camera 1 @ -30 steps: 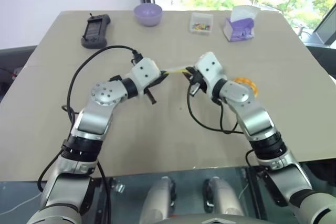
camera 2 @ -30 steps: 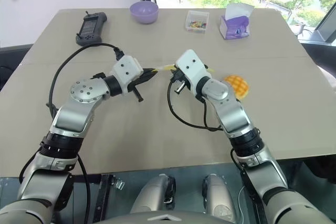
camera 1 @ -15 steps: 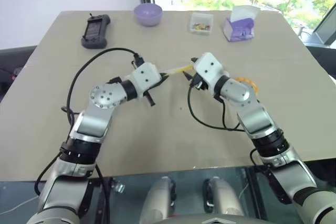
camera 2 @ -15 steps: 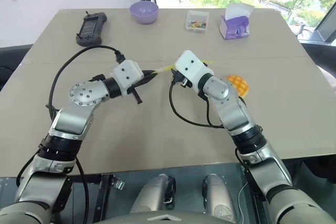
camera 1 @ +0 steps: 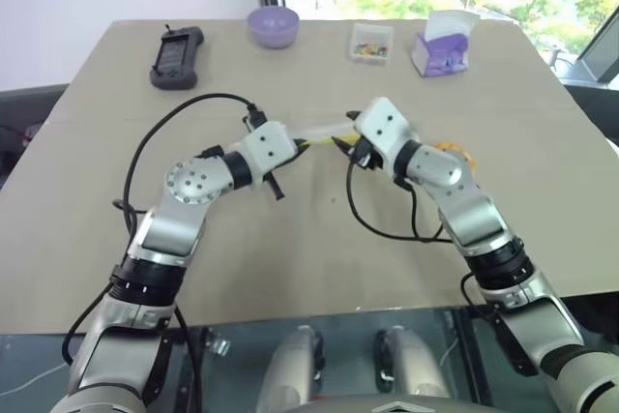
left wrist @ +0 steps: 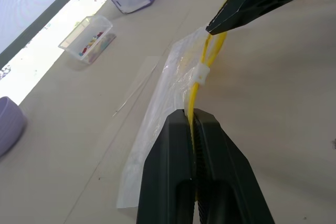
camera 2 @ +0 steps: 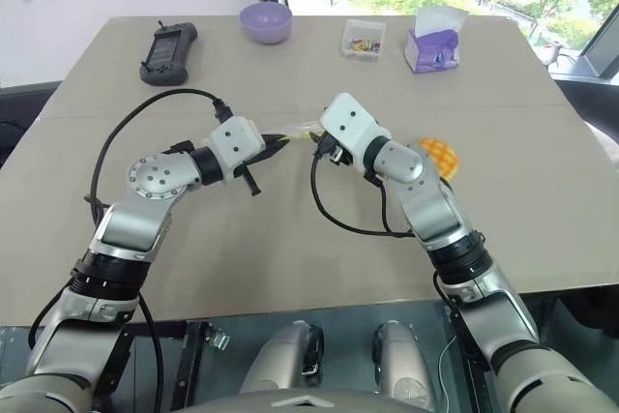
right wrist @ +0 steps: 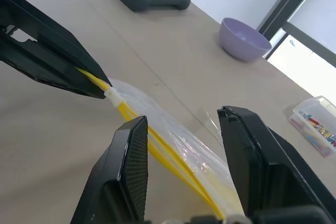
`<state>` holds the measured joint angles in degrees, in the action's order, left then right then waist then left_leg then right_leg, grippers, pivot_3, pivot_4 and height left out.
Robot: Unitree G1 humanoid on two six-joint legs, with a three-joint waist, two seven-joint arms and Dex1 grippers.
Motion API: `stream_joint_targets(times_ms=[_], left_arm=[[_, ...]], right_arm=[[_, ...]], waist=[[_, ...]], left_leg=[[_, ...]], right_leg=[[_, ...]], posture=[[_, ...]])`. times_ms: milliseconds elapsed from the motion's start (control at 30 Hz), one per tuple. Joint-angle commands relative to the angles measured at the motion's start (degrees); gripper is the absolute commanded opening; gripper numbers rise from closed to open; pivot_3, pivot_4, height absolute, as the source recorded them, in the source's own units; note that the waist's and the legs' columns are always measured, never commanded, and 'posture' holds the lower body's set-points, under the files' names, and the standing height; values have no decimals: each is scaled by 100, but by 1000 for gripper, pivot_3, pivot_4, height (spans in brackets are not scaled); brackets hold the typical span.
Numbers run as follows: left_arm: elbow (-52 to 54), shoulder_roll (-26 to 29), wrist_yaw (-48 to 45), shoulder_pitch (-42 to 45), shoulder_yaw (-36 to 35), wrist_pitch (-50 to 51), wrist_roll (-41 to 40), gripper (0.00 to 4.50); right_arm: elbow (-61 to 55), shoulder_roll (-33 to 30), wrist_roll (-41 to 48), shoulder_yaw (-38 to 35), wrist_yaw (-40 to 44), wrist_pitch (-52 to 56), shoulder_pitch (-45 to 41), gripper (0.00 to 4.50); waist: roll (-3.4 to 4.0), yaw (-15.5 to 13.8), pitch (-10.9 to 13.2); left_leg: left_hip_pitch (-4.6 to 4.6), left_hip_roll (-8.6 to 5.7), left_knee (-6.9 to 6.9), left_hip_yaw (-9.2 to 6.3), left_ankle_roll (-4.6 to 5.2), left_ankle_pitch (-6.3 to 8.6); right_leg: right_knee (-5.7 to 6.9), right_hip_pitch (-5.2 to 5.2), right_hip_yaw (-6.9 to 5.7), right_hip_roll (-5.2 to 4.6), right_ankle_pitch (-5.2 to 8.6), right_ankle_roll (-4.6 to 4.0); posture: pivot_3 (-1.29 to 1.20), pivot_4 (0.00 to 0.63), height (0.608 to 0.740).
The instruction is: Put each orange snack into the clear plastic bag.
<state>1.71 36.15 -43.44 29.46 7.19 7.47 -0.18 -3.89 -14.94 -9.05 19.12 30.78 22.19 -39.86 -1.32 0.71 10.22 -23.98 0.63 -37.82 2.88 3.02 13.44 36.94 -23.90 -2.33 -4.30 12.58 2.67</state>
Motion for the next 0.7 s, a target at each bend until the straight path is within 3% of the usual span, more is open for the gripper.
stream_joint_targets(times_ms=[33,700], left_arm=[[303,-4,4,41,-100,-57,-35,0],[471,-31,-6,-32,-116,51,-75,0]], right_arm=[[-173,-44,-88,-58,-40,-105,-95,2327],[-102,-368,-593,244,205,-533,-42,2327]], waist=[[0,2,0],[0,2,0]], left_leg=[[0,0,0,0,0,0],[0,0,-3,0,0,0]], right_leg=[[0,0,0,0,0,0],[1,0,0,0,0,0]], posture=[[0,150,740],[0,150,740]])
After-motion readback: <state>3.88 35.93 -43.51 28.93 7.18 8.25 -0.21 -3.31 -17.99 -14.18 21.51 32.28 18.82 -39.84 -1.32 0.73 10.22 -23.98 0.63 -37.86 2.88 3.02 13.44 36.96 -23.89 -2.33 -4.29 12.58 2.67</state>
